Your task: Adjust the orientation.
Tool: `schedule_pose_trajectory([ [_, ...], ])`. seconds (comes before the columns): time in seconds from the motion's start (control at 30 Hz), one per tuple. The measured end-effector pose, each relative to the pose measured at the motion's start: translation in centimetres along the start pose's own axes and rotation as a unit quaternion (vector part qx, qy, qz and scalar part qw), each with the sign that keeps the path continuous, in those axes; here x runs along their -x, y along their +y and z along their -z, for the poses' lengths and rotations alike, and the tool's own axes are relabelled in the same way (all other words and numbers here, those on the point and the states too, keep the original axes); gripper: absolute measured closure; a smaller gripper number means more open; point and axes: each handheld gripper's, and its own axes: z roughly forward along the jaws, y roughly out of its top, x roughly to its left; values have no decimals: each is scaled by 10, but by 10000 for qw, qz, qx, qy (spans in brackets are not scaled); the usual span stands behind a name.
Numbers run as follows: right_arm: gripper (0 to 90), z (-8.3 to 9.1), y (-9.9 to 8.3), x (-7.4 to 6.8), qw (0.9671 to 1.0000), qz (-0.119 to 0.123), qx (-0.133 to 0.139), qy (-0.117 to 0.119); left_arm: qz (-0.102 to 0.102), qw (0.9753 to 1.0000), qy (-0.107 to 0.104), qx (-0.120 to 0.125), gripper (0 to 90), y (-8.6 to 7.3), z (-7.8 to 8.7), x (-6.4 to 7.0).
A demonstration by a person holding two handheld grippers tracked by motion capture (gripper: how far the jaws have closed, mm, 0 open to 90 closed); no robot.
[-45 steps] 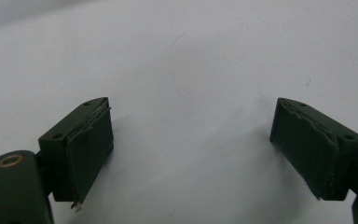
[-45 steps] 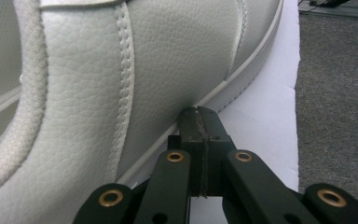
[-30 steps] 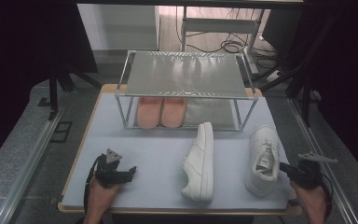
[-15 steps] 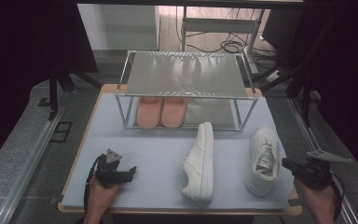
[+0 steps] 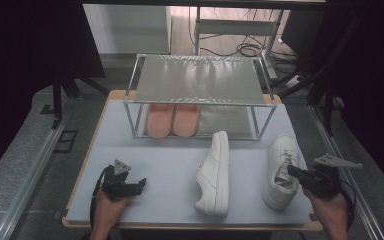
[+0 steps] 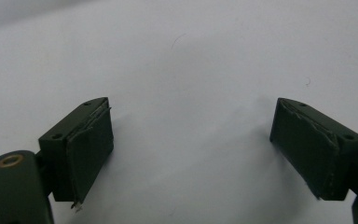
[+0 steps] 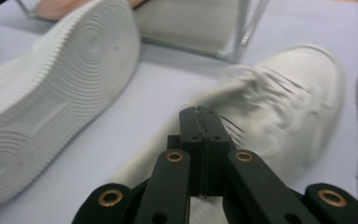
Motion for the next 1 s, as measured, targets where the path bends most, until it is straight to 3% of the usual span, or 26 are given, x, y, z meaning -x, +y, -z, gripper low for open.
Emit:
schedule_pose_trajectory([
  [0.3,897,-21,13,-38,9984,284,-129,463,-1,10000,0,2,132,0,0,0],
  [0.53,898,-44,16,-66,9951,455,-323,817,0,10000,1,3,132,0,0,0],
  [1.0,897,-78,22,-107,9900,746,-407,1124,5,10000,6,18,133,0,0,0],
])
